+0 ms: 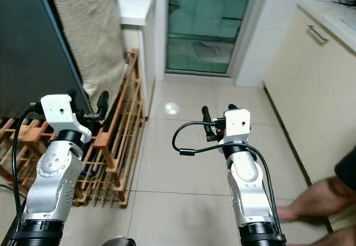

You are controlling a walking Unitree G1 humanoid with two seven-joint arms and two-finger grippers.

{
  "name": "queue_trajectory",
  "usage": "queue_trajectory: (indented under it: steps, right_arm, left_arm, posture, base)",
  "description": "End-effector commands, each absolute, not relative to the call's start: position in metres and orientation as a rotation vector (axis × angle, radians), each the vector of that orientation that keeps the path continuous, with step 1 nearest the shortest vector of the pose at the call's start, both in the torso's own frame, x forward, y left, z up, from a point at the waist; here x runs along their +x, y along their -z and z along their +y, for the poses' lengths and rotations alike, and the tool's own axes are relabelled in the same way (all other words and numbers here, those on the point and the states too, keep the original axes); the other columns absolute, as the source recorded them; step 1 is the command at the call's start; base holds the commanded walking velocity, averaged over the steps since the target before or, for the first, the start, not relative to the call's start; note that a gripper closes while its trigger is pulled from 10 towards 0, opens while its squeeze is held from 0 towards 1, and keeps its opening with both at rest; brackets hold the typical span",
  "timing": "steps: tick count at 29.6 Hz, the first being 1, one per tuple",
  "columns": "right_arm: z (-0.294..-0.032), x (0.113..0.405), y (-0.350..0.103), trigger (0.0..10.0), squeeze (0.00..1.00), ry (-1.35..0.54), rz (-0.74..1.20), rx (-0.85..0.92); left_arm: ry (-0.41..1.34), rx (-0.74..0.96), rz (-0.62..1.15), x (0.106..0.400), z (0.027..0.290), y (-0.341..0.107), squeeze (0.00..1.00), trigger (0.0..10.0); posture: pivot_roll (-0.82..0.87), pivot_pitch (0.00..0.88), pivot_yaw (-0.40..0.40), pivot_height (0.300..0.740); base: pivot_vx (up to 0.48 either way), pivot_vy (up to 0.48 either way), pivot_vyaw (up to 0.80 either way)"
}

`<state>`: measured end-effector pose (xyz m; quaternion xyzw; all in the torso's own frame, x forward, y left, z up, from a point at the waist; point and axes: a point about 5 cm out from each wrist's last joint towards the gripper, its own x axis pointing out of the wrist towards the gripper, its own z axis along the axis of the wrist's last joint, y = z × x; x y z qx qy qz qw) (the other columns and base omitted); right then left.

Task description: Restocking fridge

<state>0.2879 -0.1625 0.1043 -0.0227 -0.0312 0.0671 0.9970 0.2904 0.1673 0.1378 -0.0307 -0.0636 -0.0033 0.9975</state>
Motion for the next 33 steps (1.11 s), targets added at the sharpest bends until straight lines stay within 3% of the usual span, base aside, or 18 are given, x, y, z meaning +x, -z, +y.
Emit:
queue_trajectory:
  steps: [1, 4, 20, 26, 33]
  right_arm:
    - [-0.170, 0.290, -0.104, 10.0, 0.00, -0.114, -0.046, -0.024]
    - [-0.173, 0.290, -0.101, 10.0, 0.00, -0.101, -0.029, 0.001]
    - [-0.174, 0.292, -0.099, 10.0, 0.00, -0.128, -0.013, -0.005]
    - [-0.175, 0.292, -0.100, 10.0, 0.04, -0.118, -0.015, -0.011]
    - [-0.175, 0.291, -0.101, 10.0, 0.06, -0.117, -0.021, -0.024]
  left_arm:
    - [0.014, -0.055, -0.135, 0.289, 0.166, -0.140, 0.00, 10.0]
    - [0.003, -0.034, -0.135, 0.287, 0.166, -0.139, 0.00, 10.0]
    - [-0.068, -0.079, -0.108, 0.279, 0.167, -0.133, 0.00, 10.0]
    - [-0.042, 0.034, -0.087, 0.286, 0.161, -0.133, 0.00, 10.0]
    - [-0.010, 0.030, -0.112, 0.291, 0.156, -0.139, 0.00, 10.0]
  posture:
    - [-0.09, 0.000, -0.003, 0.740]
    - [-0.09, 0.000, -0.004, 0.740]
    - [-0.09, 0.000, -0.009, 0.740]
    - [-0.09, 0.000, -0.009, 0.740]
    - [-0.09, 0.000, -0.006, 0.740]
  base:
    - [0.000, 0.000, 0.58]
    - [0.000, 0.000, 0.58]
    - [0.000, -0.455, 0.48]
    - [0.000, 0.000, 0.45]
    - [0.000, 0.000, 0.45]
